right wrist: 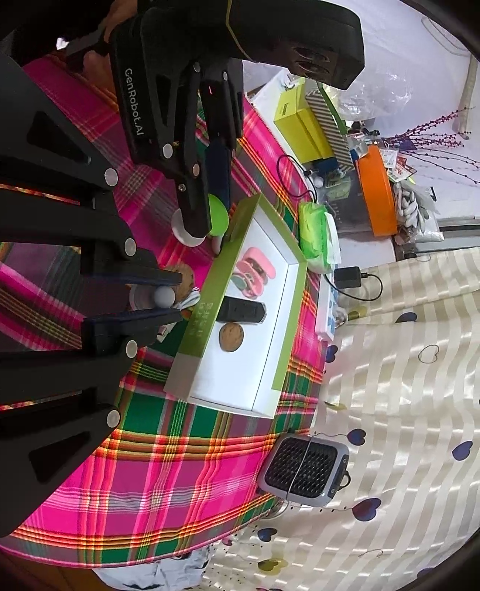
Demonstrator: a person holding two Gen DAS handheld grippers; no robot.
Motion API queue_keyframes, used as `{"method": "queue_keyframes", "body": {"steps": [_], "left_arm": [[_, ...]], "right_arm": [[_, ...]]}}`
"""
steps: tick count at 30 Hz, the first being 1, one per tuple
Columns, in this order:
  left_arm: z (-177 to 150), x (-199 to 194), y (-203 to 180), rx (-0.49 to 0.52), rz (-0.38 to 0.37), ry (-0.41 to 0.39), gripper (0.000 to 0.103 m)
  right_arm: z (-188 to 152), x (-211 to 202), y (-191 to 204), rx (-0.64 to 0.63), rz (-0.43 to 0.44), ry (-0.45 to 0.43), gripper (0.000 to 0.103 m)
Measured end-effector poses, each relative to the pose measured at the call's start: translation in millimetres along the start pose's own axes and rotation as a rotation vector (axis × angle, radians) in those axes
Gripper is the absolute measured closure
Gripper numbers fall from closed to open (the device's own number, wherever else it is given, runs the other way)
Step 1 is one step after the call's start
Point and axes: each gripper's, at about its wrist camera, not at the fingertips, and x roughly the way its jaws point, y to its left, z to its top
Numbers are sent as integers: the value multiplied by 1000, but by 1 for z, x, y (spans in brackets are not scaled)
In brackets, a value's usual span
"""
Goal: Organize objects
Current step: 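Carry the green-domed object and white knob over the box with both tools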
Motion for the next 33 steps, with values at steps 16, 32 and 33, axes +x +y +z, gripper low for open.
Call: {"method": "queue_keyframes", "body": {"steps": [16, 32, 33], "left_arm": [[1, -9, -2, 4, 0, -16, 72], [17, -9, 2, 9, 5, -22, 72], [19, -8, 3, 10, 7, -23, 72]], "right_arm": [[5, -9, 8, -16, 2, -22, 90], [18, 0, 10, -35, 4, -30, 90], [19, 1, 10, -35, 4, -30, 90]]}}
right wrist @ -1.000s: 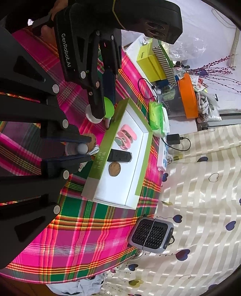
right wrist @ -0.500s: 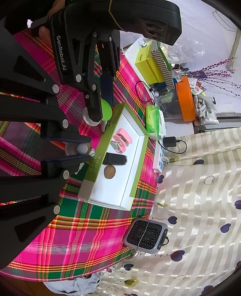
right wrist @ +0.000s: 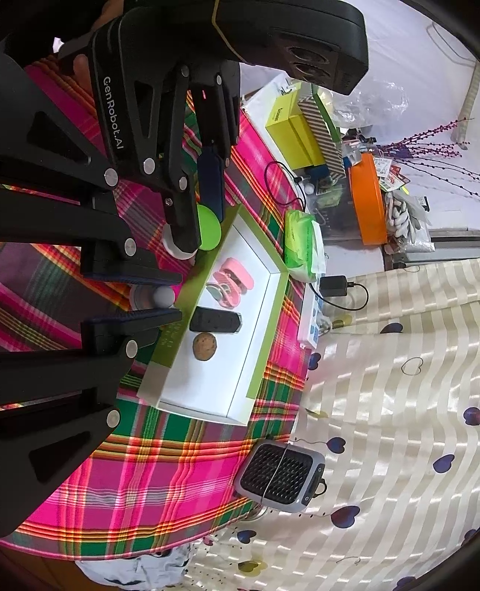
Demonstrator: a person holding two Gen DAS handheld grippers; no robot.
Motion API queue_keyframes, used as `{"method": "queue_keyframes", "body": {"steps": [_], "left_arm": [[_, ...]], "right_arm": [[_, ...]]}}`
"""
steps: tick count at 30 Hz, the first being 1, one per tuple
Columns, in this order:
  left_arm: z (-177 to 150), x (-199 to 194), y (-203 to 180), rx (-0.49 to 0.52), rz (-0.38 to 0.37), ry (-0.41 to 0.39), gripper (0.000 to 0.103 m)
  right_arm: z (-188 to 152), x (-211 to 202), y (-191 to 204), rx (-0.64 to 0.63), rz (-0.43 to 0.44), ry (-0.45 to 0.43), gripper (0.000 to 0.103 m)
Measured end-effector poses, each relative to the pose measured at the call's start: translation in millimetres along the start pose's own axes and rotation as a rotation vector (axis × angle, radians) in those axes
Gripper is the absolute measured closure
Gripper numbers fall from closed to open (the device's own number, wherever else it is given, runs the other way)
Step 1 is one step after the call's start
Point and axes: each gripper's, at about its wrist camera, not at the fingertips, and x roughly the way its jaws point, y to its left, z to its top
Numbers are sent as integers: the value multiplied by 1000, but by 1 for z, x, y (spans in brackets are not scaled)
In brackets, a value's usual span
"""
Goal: Organize objects
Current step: 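Carry the green-domed object and white knob over the box with both tools, then lower the green-domed object and white knob into the box and open both tools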
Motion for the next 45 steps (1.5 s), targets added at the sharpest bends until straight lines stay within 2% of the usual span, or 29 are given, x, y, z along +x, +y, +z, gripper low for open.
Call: {"method": "queue_keyframes", "body": {"steps": [27, 45], "left_arm": [[36, 40, 24, -21, 24, -3, 72], [40, 75, 31, -40, 14, 21, 72]], "right_arm": [[27, 34, -40, 41, -10, -2, 90], [19, 70, -62, 101, -26, 69, 90]]}}
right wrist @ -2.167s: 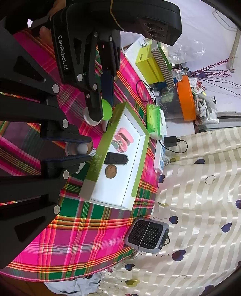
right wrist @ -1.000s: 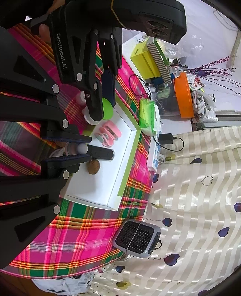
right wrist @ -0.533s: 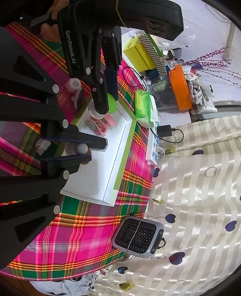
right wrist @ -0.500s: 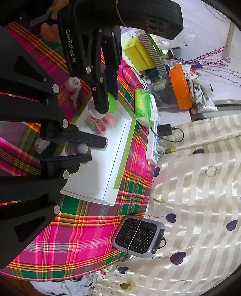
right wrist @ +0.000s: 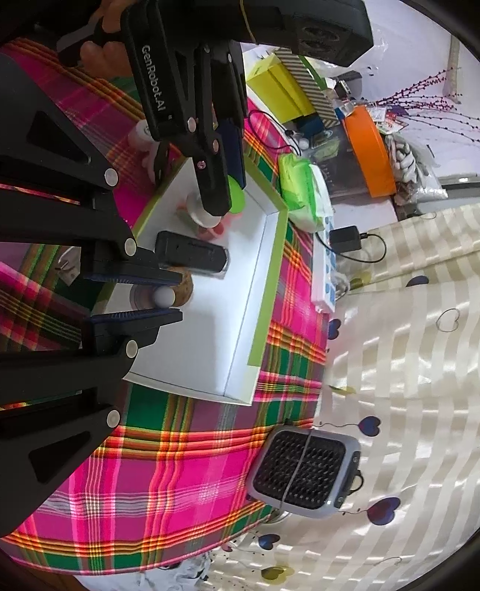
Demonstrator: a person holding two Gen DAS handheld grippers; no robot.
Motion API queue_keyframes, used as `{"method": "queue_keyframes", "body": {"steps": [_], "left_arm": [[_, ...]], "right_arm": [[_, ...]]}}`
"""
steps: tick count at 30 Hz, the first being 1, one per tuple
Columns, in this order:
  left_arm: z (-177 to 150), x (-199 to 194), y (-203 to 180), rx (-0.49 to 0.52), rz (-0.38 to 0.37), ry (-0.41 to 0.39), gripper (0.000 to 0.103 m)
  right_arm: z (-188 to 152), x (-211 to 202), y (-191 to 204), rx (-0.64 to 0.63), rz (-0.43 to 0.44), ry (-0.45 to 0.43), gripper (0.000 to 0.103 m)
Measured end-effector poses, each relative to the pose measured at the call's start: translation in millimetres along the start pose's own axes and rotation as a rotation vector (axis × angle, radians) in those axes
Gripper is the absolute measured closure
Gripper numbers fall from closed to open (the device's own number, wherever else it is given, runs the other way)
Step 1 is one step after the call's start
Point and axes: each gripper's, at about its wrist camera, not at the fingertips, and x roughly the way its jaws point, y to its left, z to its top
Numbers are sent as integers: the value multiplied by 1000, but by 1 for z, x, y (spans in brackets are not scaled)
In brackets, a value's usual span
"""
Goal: Organize objects
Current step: 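Lower the green-domed object and white knob into the box and open both tools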
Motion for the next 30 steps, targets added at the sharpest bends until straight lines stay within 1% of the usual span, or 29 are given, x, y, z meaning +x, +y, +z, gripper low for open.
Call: {"method": "queue_keyframes", "body": {"steps": [8, 15, 21, 30], "left_arm": [[-4, 10, -1, 10, -5, 28, 72], [-5, 12, -4, 26, -7, 26, 72], [-6, 12, -7, 32, -34, 19, 72], [-3, 16, -6, 33, -26, 11, 72]], "right_arm": [[-4, 13, -2, 9, 16, 47, 90], [-5, 16, -4, 19, 23, 46, 90], [-5, 16, -4, 29, 22, 46, 90], [-4, 17, -3, 26, 32, 43, 90]]}}
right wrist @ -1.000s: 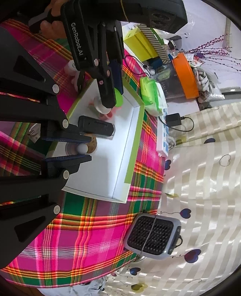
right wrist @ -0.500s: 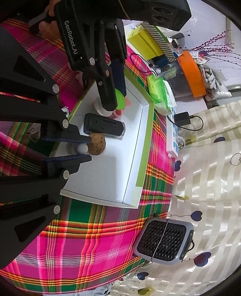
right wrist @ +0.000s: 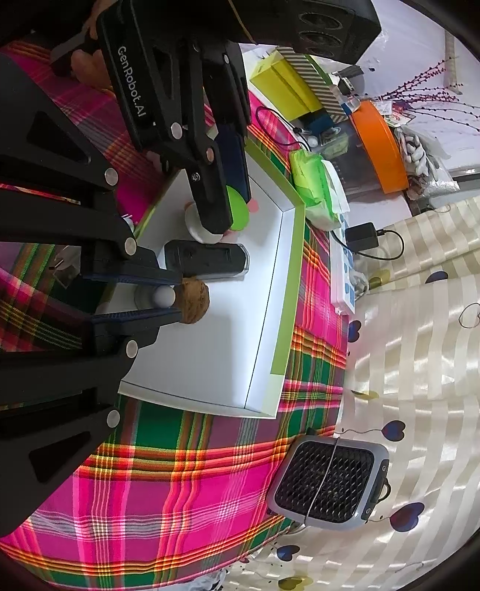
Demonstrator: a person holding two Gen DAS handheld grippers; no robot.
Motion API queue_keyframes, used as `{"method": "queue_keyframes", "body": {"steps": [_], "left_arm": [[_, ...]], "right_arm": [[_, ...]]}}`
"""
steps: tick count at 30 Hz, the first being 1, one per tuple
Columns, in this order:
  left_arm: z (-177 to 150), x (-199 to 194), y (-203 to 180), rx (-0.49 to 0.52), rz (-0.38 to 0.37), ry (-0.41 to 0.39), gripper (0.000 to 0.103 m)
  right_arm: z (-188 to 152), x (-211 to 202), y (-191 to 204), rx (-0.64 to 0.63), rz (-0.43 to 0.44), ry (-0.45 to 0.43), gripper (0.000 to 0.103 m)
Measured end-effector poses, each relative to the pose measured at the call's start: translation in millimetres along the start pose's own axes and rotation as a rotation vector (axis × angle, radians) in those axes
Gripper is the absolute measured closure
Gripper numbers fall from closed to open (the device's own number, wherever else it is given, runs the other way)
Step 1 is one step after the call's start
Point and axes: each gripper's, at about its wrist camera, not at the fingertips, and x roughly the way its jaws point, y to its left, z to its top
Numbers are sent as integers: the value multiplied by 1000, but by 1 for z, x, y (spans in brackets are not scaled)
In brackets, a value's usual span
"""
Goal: Organize objects
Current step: 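Lower the green-domed object and white knob into the box and open both tools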
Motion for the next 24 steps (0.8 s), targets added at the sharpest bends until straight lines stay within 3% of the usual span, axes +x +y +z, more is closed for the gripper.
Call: {"method": "queue_keyframes", "body": {"steps": [4, 11, 24], "left_arm": [[0, 1, 0, 0, -3, 8, 72], [0, -1, -1, -1, -18, 6, 72], [-5, -22, 4, -36, -14, -19, 71]], "right_arm": [[0, 0, 2, -7, -2, -5, 89], [0, -5, 1, -4, -6, -33, 79], [-1, -26, 7, -2, -18, -81, 78]]}}
